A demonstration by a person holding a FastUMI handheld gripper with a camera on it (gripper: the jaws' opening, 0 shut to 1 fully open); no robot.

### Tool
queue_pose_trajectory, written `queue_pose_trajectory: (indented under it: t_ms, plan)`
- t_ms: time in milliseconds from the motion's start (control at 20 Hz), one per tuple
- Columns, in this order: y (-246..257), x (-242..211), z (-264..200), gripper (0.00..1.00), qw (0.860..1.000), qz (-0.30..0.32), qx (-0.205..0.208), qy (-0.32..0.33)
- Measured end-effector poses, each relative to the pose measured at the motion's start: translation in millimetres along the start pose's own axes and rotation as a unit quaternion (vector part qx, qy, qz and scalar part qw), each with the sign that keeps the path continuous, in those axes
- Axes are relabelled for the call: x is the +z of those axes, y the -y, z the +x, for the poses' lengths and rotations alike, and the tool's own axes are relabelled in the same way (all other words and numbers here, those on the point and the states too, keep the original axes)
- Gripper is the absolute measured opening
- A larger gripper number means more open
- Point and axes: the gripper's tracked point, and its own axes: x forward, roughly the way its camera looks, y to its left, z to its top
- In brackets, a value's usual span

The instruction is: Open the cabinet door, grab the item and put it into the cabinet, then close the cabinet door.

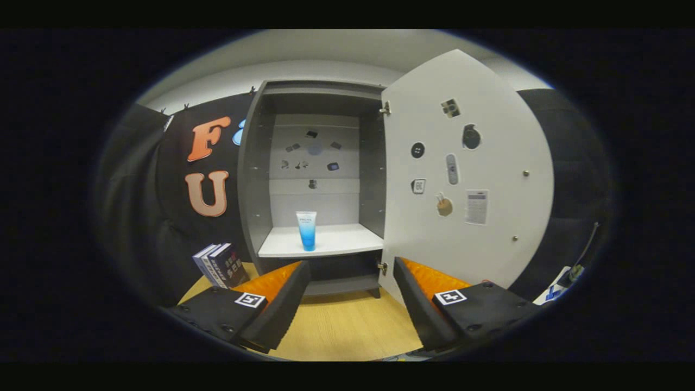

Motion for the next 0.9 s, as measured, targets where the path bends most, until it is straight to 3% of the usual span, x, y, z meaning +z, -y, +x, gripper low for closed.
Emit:
queue_pose_trajectory:
  t_ms: [300, 500, 900]
  plan:
    - [101.2, -0.1, -53.6, 0.98, 0.999, 0.012, -0.032, 0.0]
    - [179.6, -5.5, -69.7, 0.98, 0.997, 0.001, -0.077, 0.002]
    - [267.9, -48.3, -23.1, 0.98, 0.991, 0.012, -0.13, -0.013]
